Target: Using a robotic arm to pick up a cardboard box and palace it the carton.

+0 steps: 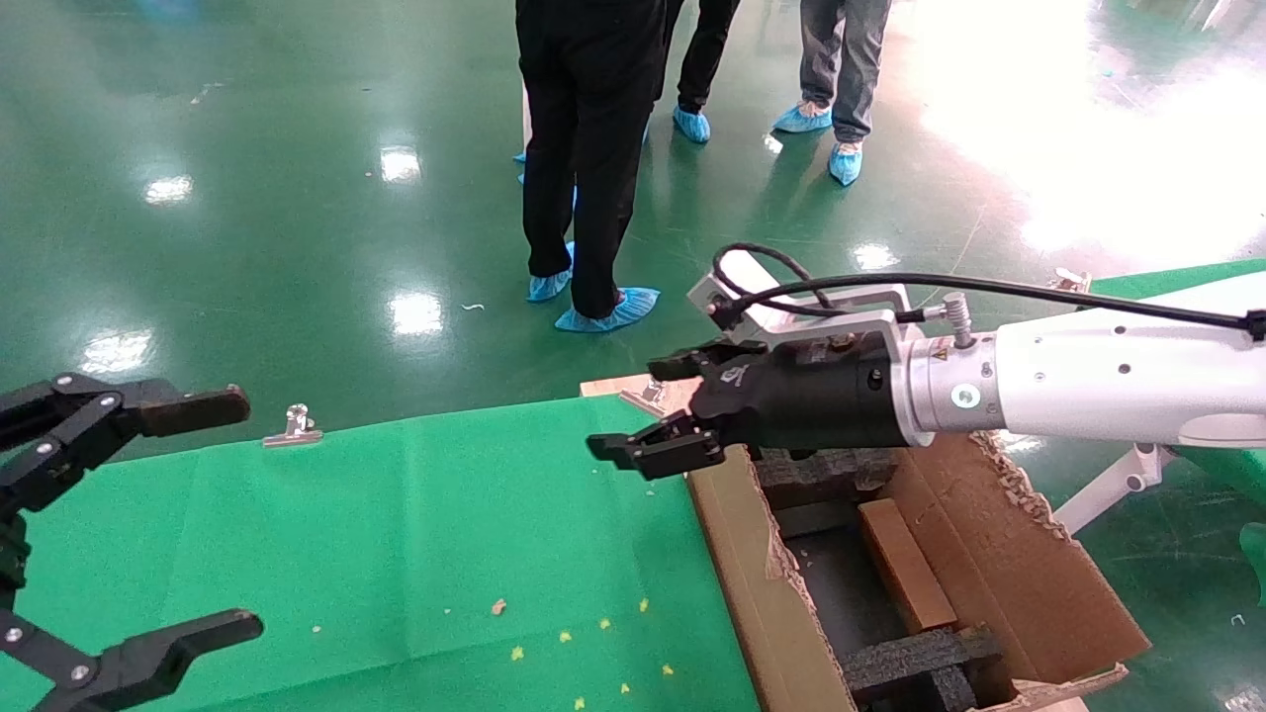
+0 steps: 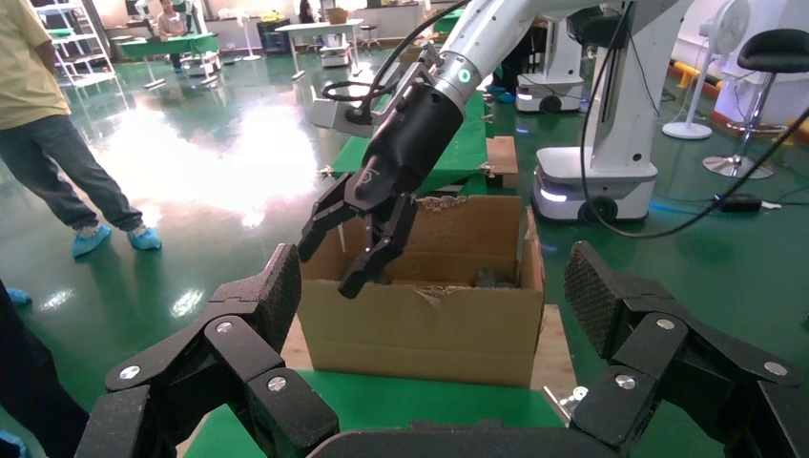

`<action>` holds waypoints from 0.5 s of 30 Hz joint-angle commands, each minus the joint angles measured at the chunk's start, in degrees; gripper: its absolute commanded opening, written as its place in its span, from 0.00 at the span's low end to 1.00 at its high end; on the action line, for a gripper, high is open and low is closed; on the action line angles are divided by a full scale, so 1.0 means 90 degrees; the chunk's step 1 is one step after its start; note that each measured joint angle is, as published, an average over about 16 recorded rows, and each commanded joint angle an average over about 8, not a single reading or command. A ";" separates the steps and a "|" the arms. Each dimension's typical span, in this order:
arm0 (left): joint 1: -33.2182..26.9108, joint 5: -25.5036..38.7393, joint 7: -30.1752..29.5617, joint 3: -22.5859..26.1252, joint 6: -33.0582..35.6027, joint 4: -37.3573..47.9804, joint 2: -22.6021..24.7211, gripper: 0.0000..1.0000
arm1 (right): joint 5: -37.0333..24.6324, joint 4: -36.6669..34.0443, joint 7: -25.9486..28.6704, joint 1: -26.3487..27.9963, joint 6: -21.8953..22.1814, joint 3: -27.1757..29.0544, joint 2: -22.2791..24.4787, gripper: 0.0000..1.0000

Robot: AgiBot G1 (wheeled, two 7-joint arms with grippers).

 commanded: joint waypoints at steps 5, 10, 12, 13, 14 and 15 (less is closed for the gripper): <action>-0.0001 -0.0001 0.0001 0.0002 -0.0001 0.0000 -0.0001 1.00 | 0.0126 -0.0056 -0.0390 -0.0591 -0.0634 0.1032 -0.0086 1.00; -0.0001 -0.0002 0.0002 0.0004 -0.0001 0.0001 -0.0001 1.00 | 0.0230 -0.0103 -0.0714 -0.1082 -0.1160 0.1889 -0.0158 1.00; -0.0001 -0.0003 0.0002 0.0004 -0.0001 0.0001 -0.0002 1.00 | 0.0273 -0.0122 -0.0846 -0.1282 -0.1374 0.2239 -0.0188 1.00; -0.0001 -0.0003 0.0002 0.0005 -0.0002 0.0001 -0.0002 1.00 | 0.0294 -0.0132 -0.0912 -0.1383 -0.1483 0.2415 -0.0202 1.00; -0.0001 -0.0003 0.0003 0.0005 -0.0002 0.0001 -0.0002 1.00 | 0.0315 -0.0141 -0.0977 -0.1481 -0.1588 0.2587 -0.0217 1.00; -0.0002 -0.0004 0.0003 0.0005 -0.0002 0.0001 -0.0002 1.00 | 0.0336 -0.0151 -0.1043 -0.1580 -0.1694 0.2759 -0.0231 1.00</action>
